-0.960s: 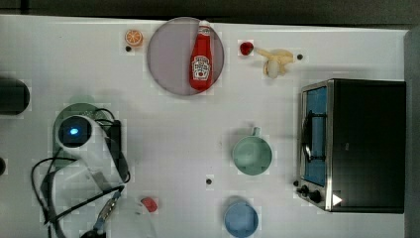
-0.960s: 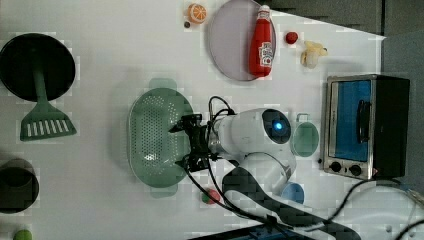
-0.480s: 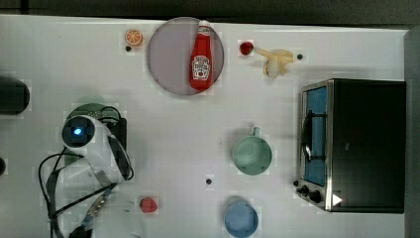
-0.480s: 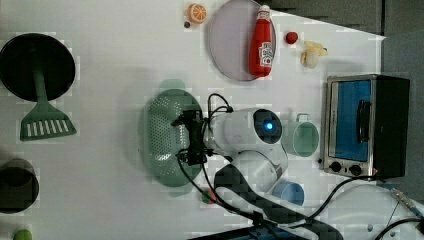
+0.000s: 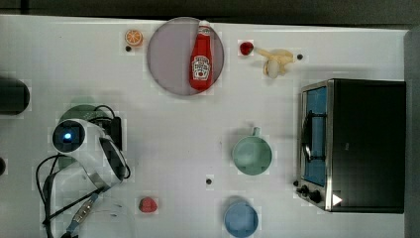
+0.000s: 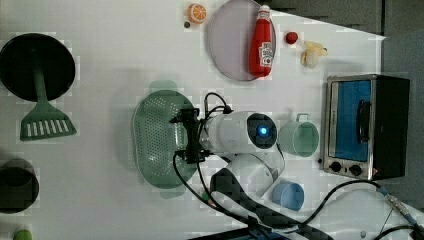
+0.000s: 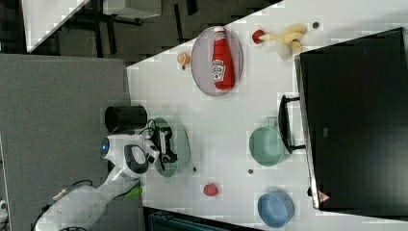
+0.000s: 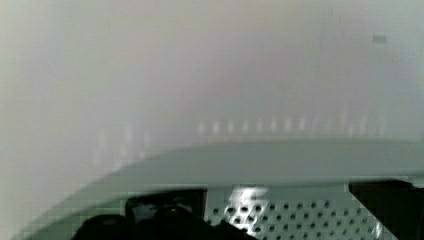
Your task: Drag strainer left to right.
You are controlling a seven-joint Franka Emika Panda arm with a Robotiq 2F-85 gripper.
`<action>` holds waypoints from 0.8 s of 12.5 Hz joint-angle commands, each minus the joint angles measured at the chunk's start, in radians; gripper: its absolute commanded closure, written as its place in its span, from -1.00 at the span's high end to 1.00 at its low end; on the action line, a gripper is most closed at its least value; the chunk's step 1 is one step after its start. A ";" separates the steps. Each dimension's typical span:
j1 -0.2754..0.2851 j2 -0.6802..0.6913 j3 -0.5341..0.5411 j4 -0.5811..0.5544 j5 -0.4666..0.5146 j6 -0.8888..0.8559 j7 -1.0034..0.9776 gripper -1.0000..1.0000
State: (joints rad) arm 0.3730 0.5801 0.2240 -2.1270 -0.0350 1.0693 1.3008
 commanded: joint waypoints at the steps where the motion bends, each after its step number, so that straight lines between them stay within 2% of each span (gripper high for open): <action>1: -0.049 -0.048 -0.044 -0.010 0.024 -0.022 0.021 1.00; 10: -0.200 -0.142 -0.088 -0.122 0.024 -0.033 -0.187 1.00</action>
State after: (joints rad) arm 0.2059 0.4626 0.1455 -2.2441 -0.0083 1.0469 1.2031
